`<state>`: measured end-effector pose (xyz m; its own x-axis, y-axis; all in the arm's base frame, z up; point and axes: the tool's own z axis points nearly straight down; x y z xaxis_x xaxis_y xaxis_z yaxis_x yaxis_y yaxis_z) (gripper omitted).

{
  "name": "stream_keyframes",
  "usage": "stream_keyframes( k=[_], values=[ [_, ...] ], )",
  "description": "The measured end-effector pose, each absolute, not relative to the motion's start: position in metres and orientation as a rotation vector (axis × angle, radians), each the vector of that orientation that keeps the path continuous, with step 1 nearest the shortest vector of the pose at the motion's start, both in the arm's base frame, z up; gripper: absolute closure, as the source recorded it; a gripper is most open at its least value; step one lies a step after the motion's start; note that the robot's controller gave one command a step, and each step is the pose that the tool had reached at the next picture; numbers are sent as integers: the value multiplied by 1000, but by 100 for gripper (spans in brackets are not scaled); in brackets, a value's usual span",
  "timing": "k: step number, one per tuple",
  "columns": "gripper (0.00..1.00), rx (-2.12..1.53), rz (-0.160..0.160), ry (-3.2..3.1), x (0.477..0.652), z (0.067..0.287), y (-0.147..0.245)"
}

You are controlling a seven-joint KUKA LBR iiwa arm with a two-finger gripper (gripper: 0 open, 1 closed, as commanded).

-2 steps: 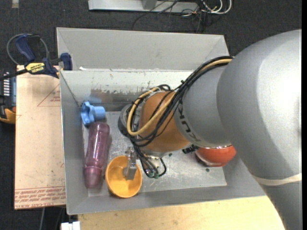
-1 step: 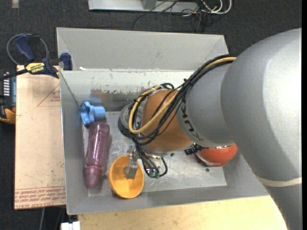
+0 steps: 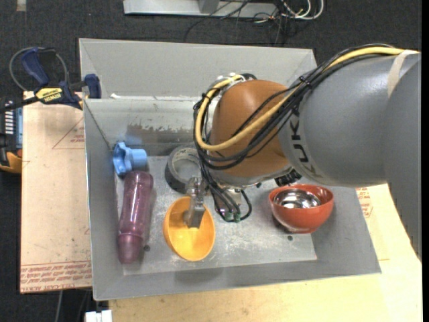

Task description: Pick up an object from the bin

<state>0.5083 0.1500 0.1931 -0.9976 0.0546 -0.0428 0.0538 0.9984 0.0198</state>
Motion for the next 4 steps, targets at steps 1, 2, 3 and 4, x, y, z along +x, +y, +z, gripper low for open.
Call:
stream_keyframes(
  k=[1,2,3,4],
  values=[
    [100,88,28,3101,506,230,142],
    [100,-31,29,3096,497,191,183],
    [100,103,29,3094,512,238,144],
    [100,-41,29,3109,509,164,189]
  ],
)
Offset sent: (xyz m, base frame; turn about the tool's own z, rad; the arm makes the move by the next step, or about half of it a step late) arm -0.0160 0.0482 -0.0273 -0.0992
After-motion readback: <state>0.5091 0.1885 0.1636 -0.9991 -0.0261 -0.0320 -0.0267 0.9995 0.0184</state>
